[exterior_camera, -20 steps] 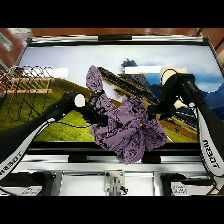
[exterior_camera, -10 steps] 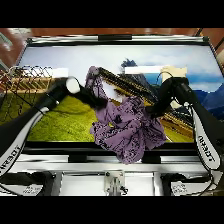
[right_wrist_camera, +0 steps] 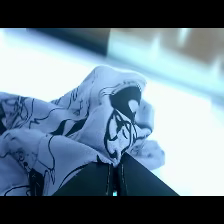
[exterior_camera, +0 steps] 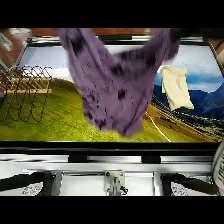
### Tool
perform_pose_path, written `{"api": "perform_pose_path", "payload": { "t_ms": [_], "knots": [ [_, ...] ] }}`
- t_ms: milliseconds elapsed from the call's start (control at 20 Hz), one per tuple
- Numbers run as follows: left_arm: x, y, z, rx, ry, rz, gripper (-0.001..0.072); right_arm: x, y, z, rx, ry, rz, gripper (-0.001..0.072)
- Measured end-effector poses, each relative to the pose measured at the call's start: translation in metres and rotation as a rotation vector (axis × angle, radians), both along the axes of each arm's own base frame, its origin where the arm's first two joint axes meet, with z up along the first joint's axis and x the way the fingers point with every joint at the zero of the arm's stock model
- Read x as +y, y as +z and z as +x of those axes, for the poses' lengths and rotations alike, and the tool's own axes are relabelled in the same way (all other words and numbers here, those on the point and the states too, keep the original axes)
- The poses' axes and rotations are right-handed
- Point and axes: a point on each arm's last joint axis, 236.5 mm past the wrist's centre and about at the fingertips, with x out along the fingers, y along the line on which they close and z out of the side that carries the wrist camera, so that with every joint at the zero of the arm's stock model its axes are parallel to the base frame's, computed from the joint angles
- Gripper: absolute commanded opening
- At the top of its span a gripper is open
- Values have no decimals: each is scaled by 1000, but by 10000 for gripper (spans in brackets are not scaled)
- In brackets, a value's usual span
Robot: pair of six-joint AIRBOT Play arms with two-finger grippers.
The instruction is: Fold the shirts.
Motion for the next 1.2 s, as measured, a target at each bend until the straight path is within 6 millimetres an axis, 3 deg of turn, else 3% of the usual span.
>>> {"api": "perform_pose_path", "payload": {
  "t_ms": [50, 150, 250, 300, 350, 400, 550, 650, 750, 800, 850, 900, 950, 1050, 1200],
  "knots": [
    [16, 30, -14, -88, 31, -32, 54, 2, 46, -18, -128, 10, 26, 66],
    [48, 69, -42, -204, 93, -62, 53, -1, 102, -56, -268, 15, 59, 66],
    [74, 72, -59, -195, 139, -42, 54, -8, 112, -86, -266, 4, 56, 67],
    [82, 57, -61, -127, 154, -26, 54, -12, 100, -95, -210, -7, 48, 66],
    [89, 35, -59, -36, 163, -10, 54, -15, 78, -100, -121, -20, 43, 67],
    [93, 0, -56, 105, 170, 4, 54, -17, 45, -103, -1, -35, 44, 66],
    [95, -136, -59, 604, 173, 61, 53, -7, -86, -119, 439, -52, 84, 66],
    [81, -217, -73, 855, 141, 111, 52, -3, -173, -137, 697, -74, 82, 66],
    [62, -289, -95, 1047, 99, 170, 53, -10, -246, -160, 896, -118, 53, 67],
    [51, -323, -111, 1133, 72, 204, 53, -13, -278, -174, 984, -136, 36, 70],
    [42, -353, -127, 1207, 52, 236, 53, -16, -302, -187, 1053, -150, 22, 120],
    [37, -380, -146, 1285, 39, 266, 57, -19, -323, -201, 1117, -165, 8, 337],
    [36, -405, -164, 1355, 35, 298, 153, -21, -337, -210, 1160, -174, -2, 503],
    [37, -432, -190, 1444, 30, 336, 711, -24, -351, -224, 1216, -172, -24, 506],
    [41, -428, -193, 1448, 44, 327, 713, -23, -339, -218, 1190, -151, -34, 507]
  ]
}}
